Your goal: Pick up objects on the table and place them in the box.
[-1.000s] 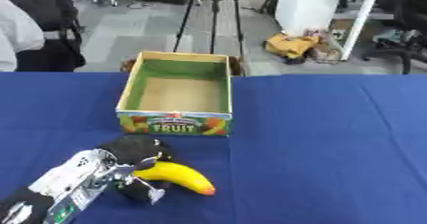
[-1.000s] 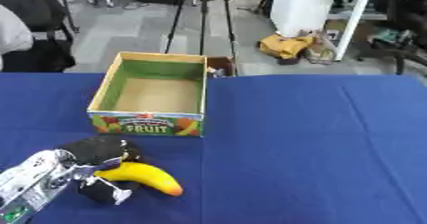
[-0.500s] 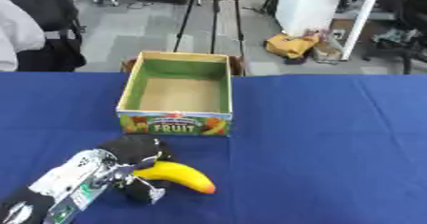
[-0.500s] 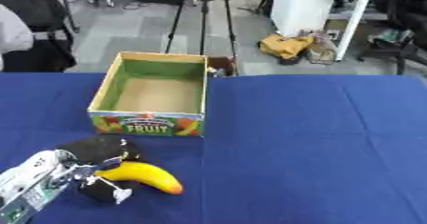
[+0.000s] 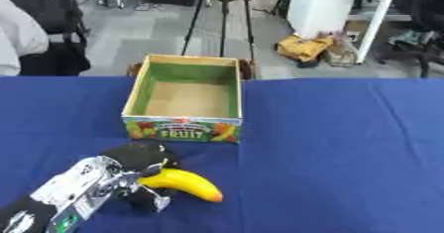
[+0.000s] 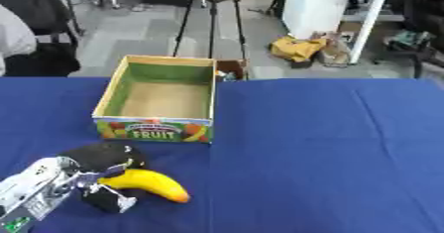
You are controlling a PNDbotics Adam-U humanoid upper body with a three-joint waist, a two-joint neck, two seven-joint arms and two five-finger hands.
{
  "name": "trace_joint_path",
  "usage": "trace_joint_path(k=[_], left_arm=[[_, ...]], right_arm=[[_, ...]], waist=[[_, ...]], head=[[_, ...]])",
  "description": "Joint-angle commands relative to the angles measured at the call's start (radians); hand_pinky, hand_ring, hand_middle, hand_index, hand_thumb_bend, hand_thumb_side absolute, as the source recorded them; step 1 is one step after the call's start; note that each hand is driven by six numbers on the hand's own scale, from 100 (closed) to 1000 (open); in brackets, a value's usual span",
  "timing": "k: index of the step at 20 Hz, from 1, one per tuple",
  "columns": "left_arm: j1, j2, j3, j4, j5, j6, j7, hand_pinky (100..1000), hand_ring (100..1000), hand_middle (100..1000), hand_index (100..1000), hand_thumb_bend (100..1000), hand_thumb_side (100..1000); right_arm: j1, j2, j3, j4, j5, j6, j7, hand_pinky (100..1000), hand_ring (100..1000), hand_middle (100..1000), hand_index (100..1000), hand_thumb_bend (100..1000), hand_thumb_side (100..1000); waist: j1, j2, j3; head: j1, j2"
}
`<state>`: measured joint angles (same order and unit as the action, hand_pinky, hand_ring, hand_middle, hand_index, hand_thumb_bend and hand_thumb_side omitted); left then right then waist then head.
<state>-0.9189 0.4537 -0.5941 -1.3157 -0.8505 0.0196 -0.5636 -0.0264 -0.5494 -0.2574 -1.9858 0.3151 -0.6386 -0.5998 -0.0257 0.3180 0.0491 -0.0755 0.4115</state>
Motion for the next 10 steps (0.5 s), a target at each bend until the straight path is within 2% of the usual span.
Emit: trace_joint_path(k=[1, 10], left_arm=[[-0.002, 0.036, -0.004, -0.015, -0.001, 0.008, -0.021, 332, 580, 669, 771, 100, 357], [-0.008, 0.053, 0.01, -0.099, 0.027, 0.044, -0.041, 327, 575, 660, 766, 100, 361]], right_arm=[[-0.004, -0.026, -0.009, -0.014, -0.007, -0.082, -0.086, 749, 853, 612, 820, 100, 969], [-0.001, -0.028, -0.011, -0.014, -0.012, -0.08, -0.085, 749, 853, 612, 820, 100, 969]], waist=[[0.0, -0.02, 0.001], [0.003, -0.028, 0.002]], head=[[-0.001, -0.003], [-0.002, -0.002]])
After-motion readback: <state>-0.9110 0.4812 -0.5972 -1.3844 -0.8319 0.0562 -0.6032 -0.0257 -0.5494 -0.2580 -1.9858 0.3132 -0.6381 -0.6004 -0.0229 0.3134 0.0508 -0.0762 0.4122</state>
